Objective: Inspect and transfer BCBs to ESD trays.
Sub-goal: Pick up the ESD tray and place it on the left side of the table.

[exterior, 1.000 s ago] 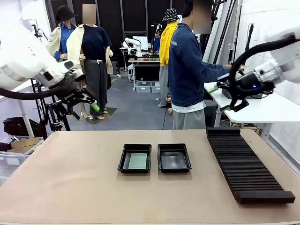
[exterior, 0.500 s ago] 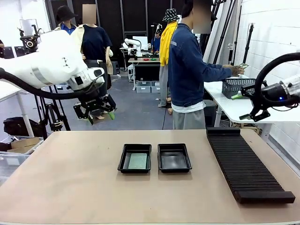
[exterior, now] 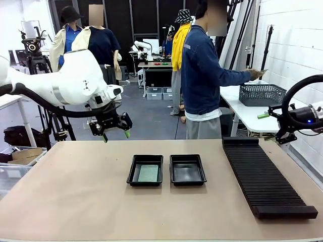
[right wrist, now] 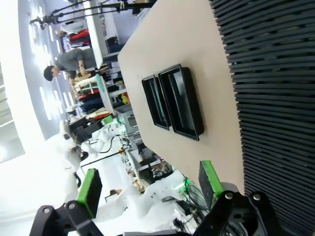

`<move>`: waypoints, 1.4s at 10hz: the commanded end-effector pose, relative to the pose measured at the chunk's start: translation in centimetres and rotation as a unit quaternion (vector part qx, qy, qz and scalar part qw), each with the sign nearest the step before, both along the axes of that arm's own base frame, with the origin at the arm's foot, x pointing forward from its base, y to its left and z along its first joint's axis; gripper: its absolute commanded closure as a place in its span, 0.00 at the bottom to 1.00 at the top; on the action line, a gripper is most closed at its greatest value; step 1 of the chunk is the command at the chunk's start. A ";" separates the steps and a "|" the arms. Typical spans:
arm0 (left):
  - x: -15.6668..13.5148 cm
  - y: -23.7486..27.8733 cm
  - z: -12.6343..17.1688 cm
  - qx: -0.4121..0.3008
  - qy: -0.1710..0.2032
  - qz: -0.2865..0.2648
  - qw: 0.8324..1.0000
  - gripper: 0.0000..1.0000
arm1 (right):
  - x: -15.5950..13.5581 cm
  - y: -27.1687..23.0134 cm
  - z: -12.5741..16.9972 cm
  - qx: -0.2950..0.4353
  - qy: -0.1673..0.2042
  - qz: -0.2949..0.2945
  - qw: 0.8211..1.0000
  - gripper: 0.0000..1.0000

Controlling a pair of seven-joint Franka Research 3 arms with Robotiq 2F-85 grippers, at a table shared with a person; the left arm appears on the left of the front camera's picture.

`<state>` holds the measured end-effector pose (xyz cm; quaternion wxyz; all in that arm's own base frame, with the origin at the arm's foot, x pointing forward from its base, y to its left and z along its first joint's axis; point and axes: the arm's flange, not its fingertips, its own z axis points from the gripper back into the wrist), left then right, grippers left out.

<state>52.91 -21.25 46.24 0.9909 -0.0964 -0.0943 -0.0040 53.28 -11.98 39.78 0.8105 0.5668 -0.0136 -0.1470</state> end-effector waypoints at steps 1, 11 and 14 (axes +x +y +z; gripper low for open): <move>0.4 -1.7 -1.1 0.019 -0.007 0.023 1.000 0.00 | 0.5 -0.8 0.3 0.029 -0.020 0.015 0.999 0.00; 0.2 -5.1 -10.2 0.025 -0.002 0.039 0.999 0.00 | 1.6 -1.2 -0.9 0.037 0.004 0.041 0.998 0.00; 0.6 -4.9 -11.9 0.001 0.020 0.042 0.999 0.00 | 1.6 -1.2 -0.9 0.037 0.004 0.041 0.998 0.00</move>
